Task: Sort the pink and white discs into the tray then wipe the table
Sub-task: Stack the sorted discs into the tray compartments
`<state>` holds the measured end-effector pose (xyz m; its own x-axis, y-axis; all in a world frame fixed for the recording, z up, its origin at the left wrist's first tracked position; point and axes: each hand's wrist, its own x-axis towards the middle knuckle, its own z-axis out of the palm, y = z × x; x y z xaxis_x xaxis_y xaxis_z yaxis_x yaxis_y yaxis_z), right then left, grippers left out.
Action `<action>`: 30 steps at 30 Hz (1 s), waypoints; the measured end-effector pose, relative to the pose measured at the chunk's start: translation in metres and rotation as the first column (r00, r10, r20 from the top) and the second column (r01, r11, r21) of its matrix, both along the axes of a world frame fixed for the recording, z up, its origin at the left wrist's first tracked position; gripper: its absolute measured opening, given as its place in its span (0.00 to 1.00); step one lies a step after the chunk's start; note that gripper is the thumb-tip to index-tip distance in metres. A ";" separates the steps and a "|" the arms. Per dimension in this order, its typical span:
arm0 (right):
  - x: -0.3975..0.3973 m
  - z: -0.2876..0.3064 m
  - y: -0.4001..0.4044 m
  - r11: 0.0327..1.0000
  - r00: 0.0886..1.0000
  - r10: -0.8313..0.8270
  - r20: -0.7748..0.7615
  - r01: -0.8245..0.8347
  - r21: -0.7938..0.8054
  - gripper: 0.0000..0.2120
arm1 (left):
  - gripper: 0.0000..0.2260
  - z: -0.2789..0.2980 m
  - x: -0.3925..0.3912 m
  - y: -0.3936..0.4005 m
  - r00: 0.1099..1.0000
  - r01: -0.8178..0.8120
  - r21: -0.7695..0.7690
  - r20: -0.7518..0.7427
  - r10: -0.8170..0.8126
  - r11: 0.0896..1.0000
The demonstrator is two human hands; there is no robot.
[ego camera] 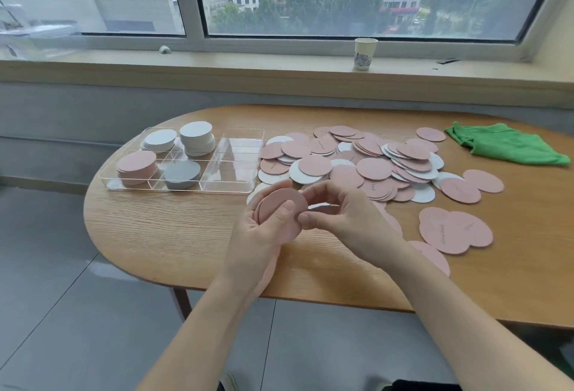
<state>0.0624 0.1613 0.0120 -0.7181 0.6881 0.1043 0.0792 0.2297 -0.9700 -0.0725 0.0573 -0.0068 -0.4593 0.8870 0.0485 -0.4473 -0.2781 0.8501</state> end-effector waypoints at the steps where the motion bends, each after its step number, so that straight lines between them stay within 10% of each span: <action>1: 0.003 0.000 0.000 1.000 1.000 0.001 0.006 -0.001 0.023 0.13 | 0.17 -0.002 0.003 0.002 0.999 0.032 0.006 0.007 -0.032 0.999; 16: 0.123 0.014 0.038 0.925 0.875 -0.271 0.402 0.121 0.360 0.14 | 0.07 0.001 0.039 0.010 0.990 0.139 -0.106 0.009 -0.138 0.985; 30: 0.152 0.004 0.038 0.905 0.769 -0.243 0.591 -0.039 0.423 0.21 | 0.31 -0.001 0.077 0.017 0.976 0.212 -0.118 -0.021 -0.216 0.970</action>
<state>0.2140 0.1991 0.0158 -0.6454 0.7613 -0.0620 0.6711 0.5264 -0.5221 0.0048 0.0745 -0.0080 -0.2580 0.9650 -0.0468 -0.4570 -0.0792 0.8859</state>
